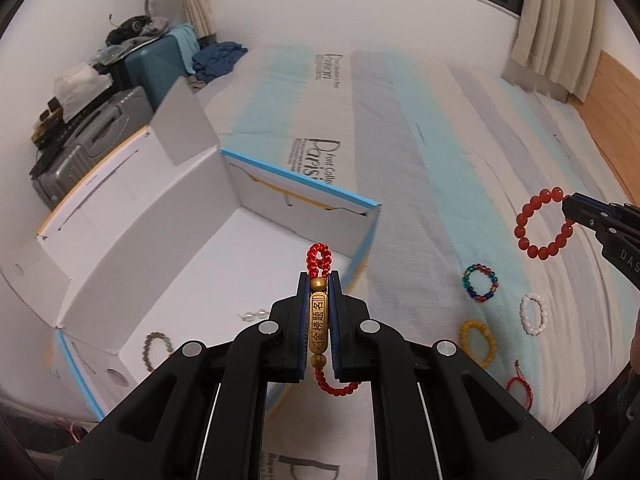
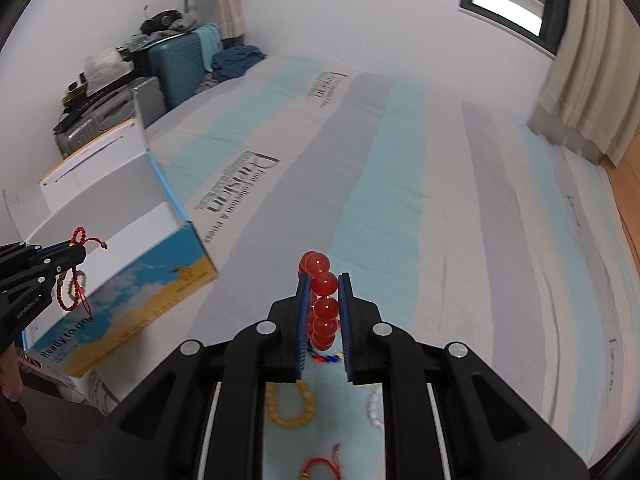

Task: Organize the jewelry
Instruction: 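Lift both bracelets and carry them toward the white box, then lower the red string bracelet and red bead bracelet into the box with both tools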

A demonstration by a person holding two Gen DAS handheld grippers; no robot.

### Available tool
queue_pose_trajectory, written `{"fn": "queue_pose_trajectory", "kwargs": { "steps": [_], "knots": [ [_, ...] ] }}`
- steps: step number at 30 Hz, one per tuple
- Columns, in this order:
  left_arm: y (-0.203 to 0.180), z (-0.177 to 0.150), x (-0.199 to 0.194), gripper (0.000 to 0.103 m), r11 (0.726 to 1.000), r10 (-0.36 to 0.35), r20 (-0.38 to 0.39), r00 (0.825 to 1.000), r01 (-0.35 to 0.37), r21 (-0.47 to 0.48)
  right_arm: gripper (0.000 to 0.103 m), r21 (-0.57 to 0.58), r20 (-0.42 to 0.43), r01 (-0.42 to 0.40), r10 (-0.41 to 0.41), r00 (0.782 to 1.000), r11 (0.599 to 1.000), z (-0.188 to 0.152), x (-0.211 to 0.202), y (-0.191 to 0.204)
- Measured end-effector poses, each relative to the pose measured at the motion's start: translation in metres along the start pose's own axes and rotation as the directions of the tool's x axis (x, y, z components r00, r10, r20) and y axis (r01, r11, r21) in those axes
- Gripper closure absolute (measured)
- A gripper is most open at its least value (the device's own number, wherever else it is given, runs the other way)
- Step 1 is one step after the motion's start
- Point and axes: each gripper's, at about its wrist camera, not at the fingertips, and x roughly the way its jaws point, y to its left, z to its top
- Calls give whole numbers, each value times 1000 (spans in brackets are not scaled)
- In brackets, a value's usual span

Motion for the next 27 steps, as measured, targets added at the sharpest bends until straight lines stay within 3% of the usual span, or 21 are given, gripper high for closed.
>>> {"fn": "queue_pose_trajectory", "kwargs": {
  "steps": [16, 27],
  "knots": [
    [69, -6, -15, 95, 997, 54, 5, 999, -54, -58, 90, -119, 26, -66, 70, 997, 991, 33, 0, 93],
    [126, -20, -9, 95, 992, 85, -55, 995, -89, -88, 90, -217, 17, -146, 154, 988, 965, 43, 11, 172]
  ]
}}
